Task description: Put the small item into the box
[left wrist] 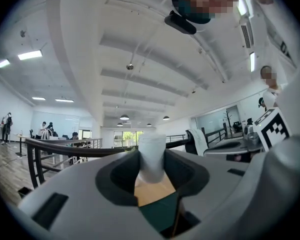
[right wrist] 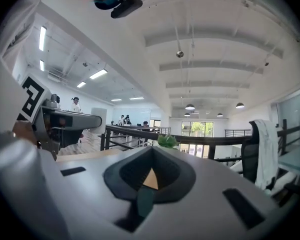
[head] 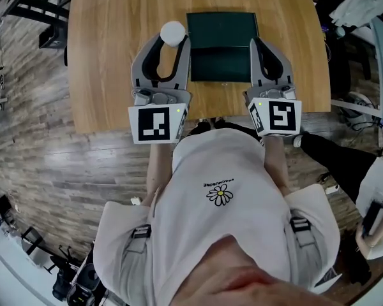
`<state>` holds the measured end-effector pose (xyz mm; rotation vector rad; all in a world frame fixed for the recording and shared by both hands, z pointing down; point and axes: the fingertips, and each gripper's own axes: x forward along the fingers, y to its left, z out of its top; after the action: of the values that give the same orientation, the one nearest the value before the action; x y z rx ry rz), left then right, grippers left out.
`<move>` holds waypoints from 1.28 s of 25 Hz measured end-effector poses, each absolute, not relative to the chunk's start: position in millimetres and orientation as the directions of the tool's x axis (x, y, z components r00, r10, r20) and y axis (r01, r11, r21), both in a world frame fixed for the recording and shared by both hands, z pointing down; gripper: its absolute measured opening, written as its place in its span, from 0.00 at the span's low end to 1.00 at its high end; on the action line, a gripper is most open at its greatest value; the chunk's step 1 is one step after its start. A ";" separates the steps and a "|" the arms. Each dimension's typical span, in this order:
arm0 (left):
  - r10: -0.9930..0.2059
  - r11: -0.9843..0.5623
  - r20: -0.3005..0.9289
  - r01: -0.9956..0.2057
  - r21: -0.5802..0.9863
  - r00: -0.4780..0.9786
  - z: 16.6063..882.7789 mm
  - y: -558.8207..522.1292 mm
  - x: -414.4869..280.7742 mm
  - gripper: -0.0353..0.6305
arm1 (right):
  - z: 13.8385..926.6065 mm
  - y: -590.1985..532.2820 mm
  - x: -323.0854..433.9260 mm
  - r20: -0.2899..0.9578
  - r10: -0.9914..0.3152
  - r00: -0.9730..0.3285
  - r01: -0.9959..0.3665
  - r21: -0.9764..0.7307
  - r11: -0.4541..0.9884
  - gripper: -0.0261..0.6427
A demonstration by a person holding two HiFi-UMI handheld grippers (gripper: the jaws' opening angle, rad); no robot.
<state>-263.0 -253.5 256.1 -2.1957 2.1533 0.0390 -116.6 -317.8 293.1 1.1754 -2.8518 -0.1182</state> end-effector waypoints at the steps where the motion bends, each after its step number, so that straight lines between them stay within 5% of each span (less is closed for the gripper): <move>1: -0.998 -0.006 -0.068 -0.999 -0.031 0.008 255.1 -254.6 -265.4 0.30 | 293.4 -318.3 -119.0 0.022 -0.698 -0.716 -0.694 0.092 0.714 0.05; 10: -0.998 0.016 -0.053 -0.998 -0.054 -0.013 259.2 -259.6 -271.7 0.30 | 288.2 -313.7 -130.6 0.001 -0.654 -0.757 -0.651 0.096 0.753 0.05; 17: -0.988 -0.156 0.014 -0.963 -0.219 0.156 249.0 -283.8 -247.0 0.30 | 281.9 -314.8 -110.3 -0.003 -0.677 -0.736 -0.674 0.093 0.733 0.05; 24: -0.872 -0.469 0.324 -0.816 -0.338 0.367 304.5 -312.0 -189.1 0.30 | 288.9 -319.6 -79.3 0.017 -0.714 -0.700 -0.710 0.091 0.698 0.05; 32: -0.623 -0.718 0.682 -0.628 -0.302 0.384 425.6 -320.4 -145.9 0.30 | 304.7 -317.8 -50.8 0.054 -0.745 -0.665 -0.741 0.079 0.667 0.05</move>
<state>-145.9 -320.4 425.6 -2.6183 1.1828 -1.2852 -50.8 -317.8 304.7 1.2471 -2.7931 -0.0771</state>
